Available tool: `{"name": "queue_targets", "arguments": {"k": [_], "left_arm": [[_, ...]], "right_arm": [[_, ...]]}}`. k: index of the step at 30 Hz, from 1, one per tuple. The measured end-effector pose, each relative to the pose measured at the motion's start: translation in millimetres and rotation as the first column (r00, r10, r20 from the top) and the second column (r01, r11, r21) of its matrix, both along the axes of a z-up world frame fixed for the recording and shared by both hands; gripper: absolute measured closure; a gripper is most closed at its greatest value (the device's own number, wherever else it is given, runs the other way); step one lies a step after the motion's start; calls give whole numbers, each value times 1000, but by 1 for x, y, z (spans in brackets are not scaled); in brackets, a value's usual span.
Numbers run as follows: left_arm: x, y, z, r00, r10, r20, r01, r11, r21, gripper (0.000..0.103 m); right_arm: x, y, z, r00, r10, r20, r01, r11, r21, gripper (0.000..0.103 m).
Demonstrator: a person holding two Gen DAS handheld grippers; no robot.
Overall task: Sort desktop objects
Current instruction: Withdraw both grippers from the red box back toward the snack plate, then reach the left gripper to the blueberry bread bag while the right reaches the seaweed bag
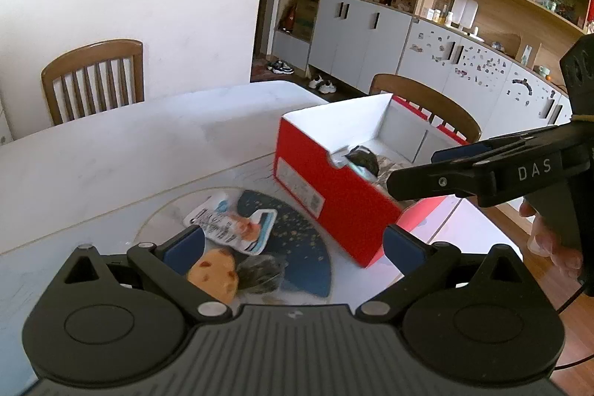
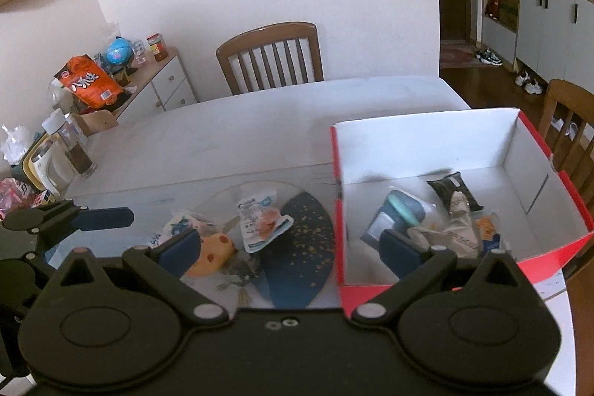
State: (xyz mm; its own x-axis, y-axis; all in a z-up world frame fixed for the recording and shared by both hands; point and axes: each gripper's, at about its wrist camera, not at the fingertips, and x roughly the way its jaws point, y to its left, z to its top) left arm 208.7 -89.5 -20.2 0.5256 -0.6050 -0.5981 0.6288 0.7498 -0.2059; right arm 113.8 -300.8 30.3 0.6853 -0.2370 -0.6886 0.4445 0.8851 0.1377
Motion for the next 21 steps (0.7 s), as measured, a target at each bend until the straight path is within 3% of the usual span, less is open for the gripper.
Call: {"name": "queue_targets", "arguments": {"k": [21], "left_arm": [[10, 49, -36, 999, 30, 11, -30, 999, 36, 0]], "right_arm": [[33, 36, -25, 999, 10, -31, -10, 1000, 1, 0]]}}
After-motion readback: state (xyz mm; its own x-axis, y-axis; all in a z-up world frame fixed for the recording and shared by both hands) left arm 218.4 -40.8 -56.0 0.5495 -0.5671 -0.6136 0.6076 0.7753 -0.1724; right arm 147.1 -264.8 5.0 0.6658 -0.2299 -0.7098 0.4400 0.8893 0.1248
